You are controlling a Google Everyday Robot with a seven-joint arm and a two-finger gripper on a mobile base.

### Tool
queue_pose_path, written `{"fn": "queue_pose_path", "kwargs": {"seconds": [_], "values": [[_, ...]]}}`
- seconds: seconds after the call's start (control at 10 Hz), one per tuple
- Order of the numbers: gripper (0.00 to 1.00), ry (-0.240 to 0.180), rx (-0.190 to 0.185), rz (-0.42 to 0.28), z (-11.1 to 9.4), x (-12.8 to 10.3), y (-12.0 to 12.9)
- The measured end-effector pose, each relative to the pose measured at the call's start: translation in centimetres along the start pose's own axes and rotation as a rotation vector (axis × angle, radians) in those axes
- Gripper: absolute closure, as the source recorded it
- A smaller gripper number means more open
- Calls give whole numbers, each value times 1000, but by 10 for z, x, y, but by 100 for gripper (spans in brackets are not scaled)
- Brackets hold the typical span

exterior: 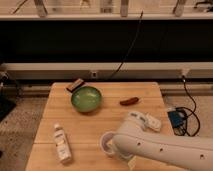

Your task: Place the ceramic cup in the ceramic bowl

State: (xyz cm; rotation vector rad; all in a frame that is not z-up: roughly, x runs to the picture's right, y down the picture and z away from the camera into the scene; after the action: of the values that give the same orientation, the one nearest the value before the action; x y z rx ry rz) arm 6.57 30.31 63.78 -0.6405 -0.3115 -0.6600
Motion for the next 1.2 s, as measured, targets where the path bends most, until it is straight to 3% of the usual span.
{"fn": "queue_pose_path", "kwargs": {"seconds": [0.6, 0.7, 1.2], "values": [[20, 15, 9, -11, 21, 6, -2], [24, 17, 11, -15, 25, 7, -3], [73, 26, 20, -28, 33, 7, -7]]}}
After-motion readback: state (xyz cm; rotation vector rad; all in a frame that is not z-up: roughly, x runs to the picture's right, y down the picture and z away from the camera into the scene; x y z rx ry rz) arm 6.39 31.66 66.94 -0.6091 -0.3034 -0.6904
